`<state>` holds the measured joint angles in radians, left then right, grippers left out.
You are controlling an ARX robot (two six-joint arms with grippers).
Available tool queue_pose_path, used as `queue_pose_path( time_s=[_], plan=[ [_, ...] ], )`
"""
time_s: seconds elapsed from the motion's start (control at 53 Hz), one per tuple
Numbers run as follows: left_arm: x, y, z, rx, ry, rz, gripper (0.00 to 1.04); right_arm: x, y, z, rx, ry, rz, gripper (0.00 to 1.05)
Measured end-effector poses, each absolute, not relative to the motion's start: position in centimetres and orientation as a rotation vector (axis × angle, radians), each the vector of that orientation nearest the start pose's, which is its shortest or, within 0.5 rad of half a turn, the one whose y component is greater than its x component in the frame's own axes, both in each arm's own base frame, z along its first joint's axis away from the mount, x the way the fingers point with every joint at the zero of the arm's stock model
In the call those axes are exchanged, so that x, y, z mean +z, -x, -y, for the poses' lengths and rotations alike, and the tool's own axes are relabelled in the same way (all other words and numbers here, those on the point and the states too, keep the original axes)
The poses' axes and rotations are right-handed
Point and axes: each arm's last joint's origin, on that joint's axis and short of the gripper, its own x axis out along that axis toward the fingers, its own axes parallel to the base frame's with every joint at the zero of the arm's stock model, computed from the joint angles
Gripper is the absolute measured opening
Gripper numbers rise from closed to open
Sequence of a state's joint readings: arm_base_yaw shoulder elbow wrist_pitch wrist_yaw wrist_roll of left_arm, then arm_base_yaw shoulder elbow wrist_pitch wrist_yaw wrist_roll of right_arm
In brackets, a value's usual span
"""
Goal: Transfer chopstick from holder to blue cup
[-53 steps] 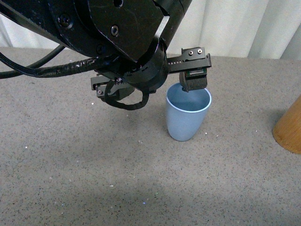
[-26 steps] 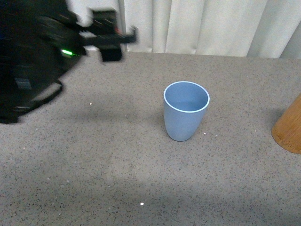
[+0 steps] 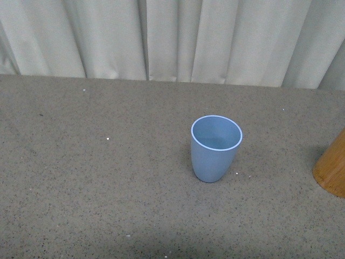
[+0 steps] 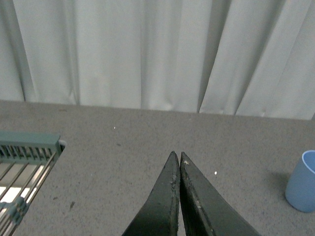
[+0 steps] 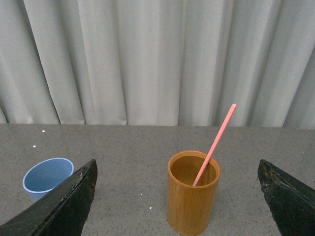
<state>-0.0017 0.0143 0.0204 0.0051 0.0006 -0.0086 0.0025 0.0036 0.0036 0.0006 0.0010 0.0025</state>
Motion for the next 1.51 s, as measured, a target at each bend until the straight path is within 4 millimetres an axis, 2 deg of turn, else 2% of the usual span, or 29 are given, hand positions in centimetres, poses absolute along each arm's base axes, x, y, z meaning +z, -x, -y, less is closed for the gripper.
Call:
queue_pose_path(
  time_s=[0.302,0.396,0.528,0.585,0.642,0.698,0.755,0.83,0.906,1.019,1.226,1.509],
  plan=[
    [17.0,-9.7,0.0,-0.002,0.008,0.017,0.04,16.5,-9.8,0.0,0.003,-0.002,0.001,0.95],
    [17.0,-9.7,0.0,-0.002,0.008,0.017,0.22,16.4,-9.8,0.0,-0.004,-0.006,0.000,0.95],
    [17.0,-9.7,0.0,0.000,0.008,0.017,0.45,17.9,-10.7,0.4,-0.198,-0.081,0.098,0.95],
    [17.0,-9.7,0.0,-0.002,0.008,0.017,0.59,20.4,-12.6,1.4,-0.219,-0.103,0.164,0.95],
    [17.0,-9.7,0.0,-0.002,0.008,0.018,0.73,22.3,-15.5,2.9,-0.251,-0.104,0.158,0.95],
    [17.0,-9.7,0.0,-0.002,0.008,0.017,0.86,22.4,-18.6,4.3,-0.266,-0.147,0.038,0.95],
    [17.0,-9.7,0.0,0.000,0.007,0.017,0.99,21.1,-21.9,5.4,-0.288,-0.182,-0.101,0.95],
    [17.0,-9.7,0.0,0.000,0.007,0.017,0.98,19.6,-24.8,6.2,-0.321,-0.211,-0.213,0.95],
    [17.0,-9.7,0.0,-0.002,0.007,0.017,0.98,19.4,-26.7,6.7,-0.369,-0.217,-0.243,0.95],
    [17.0,-9.7,0.0,-0.002,0.007,0.017,0.98,19.2,-28.0,6.5,-0.384,-0.235,-0.272,0.95],
    [17.0,-9.7,0.0,-0.001,0.007,0.017,0.98,17.5,-30.8,5.4,-0.398,-0.225,-0.340,0.95],
    [17.0,-9.7,0.0,-0.002,0.007,0.017,0.98,15.9,-32.9,5.4,-0.422,-0.206,-0.380,0.95]
  ],
)
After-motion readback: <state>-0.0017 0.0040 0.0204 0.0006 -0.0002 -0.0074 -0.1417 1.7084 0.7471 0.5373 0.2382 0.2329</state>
